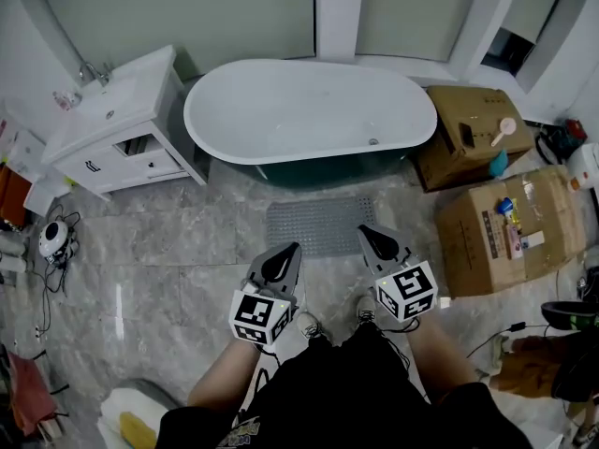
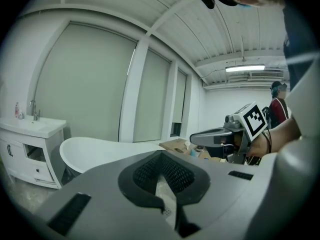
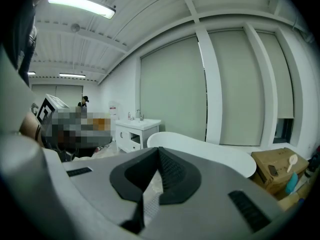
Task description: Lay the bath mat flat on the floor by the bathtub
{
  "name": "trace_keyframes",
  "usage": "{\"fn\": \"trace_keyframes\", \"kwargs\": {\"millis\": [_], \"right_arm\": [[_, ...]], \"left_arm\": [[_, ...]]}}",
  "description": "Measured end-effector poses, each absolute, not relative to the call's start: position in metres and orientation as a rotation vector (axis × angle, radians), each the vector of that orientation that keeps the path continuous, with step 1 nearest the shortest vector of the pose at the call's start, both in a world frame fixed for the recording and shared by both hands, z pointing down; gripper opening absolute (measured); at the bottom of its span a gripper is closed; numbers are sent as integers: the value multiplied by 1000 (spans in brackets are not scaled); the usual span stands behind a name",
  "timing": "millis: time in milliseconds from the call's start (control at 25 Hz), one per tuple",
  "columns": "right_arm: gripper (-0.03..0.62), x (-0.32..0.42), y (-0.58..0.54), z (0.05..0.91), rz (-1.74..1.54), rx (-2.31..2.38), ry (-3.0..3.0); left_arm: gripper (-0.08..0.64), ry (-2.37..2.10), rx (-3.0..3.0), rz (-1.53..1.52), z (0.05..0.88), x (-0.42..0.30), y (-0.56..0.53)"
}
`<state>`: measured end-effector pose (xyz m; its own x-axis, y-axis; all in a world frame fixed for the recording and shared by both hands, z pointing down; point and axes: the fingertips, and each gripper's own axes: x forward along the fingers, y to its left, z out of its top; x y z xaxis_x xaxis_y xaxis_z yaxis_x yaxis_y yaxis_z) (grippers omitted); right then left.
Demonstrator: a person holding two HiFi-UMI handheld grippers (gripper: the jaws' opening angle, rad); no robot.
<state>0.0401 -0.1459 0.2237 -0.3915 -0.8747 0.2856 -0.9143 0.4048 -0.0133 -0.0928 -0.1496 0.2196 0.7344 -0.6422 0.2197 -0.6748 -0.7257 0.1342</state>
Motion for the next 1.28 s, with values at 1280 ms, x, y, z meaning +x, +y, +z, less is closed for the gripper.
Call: {"fn": "trace_keyframes", "kwargs": {"millis": [1280], "right_arm": [[17, 129, 116, 223, 262, 1455, -2581]], "left_arm": [[15, -1226, 2693, 205, 208, 9, 123]]}}
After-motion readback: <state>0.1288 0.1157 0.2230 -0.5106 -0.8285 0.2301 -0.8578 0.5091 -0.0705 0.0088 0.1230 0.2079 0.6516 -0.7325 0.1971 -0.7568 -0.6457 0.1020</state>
